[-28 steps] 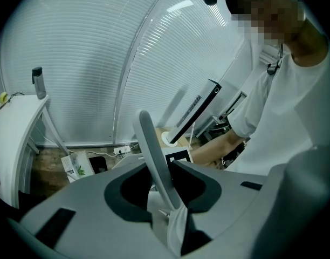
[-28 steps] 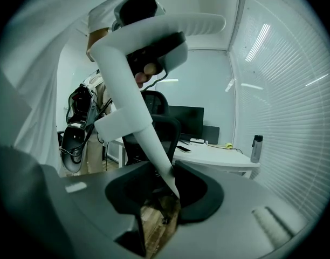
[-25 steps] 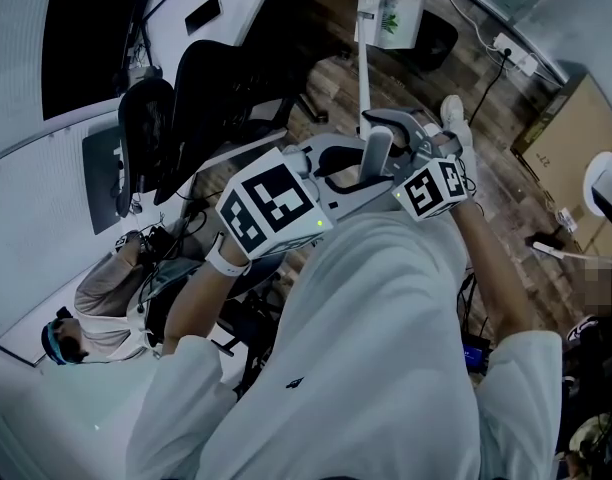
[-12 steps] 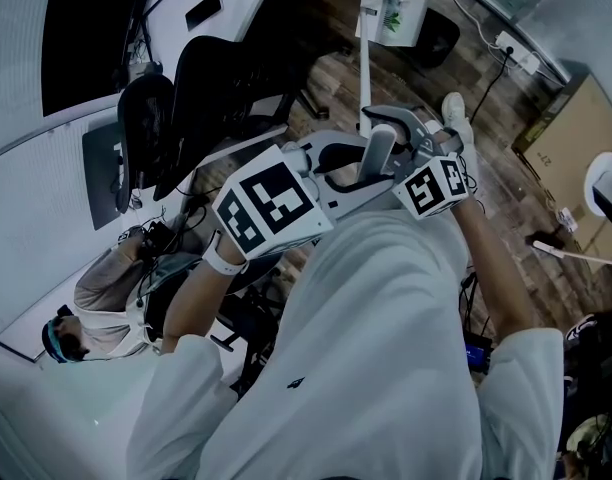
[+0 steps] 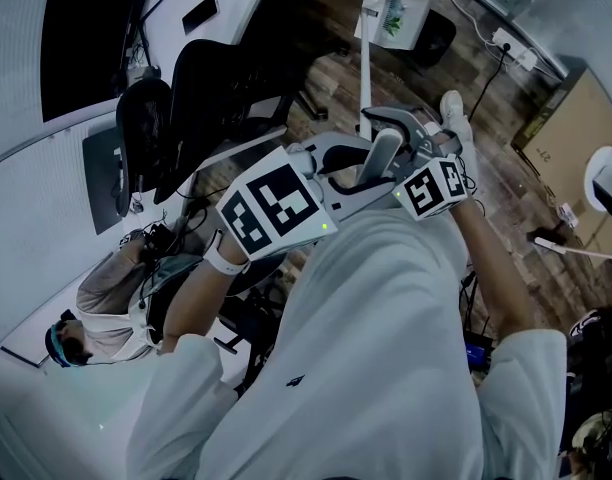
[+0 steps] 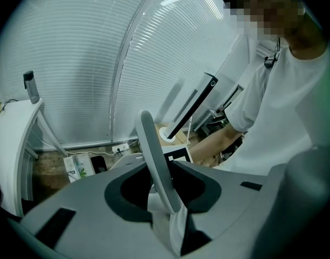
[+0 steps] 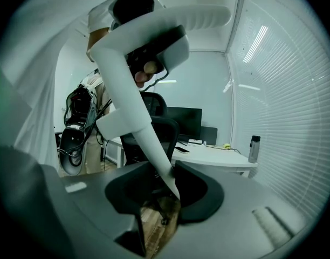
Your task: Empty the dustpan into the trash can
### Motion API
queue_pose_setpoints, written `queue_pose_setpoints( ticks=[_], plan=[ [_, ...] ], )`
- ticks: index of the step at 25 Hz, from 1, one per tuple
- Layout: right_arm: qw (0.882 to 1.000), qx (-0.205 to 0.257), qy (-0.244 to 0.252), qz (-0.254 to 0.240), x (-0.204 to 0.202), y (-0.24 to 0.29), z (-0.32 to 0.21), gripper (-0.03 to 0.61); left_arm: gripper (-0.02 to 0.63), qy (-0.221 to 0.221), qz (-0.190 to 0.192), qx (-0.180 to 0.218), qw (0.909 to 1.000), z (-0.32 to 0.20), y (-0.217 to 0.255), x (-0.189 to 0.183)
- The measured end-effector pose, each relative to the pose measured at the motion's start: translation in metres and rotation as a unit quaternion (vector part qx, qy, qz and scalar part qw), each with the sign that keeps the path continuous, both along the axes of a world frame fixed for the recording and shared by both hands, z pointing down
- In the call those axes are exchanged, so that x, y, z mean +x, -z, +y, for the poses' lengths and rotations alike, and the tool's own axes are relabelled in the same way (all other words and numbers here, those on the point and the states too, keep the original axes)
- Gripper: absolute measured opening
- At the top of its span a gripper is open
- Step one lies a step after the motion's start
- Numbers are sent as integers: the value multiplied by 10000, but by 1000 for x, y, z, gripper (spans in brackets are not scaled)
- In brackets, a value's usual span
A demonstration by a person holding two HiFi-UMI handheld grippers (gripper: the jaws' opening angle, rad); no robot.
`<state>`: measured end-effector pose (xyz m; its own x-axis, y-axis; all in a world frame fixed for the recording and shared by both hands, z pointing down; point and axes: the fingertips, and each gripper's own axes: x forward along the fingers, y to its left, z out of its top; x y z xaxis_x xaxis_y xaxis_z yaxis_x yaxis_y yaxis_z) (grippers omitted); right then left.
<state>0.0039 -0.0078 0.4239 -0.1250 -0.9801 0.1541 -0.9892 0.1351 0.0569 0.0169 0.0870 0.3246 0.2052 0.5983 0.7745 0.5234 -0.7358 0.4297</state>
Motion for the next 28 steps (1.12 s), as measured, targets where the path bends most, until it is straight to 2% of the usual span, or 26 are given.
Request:
queue_pose_setpoints(
  ticks=[17, 28],
  plan=[
    [10000, -49, -70, -26, 5, -3, -5, 132, 115, -102, -27, 53, 9999, -6, -4, 2],
    [9998, -25, -165, -64, 6, -5, -2, 133, 115, -323, -66, 174, 9993, -1, -7, 1]
  ],
)
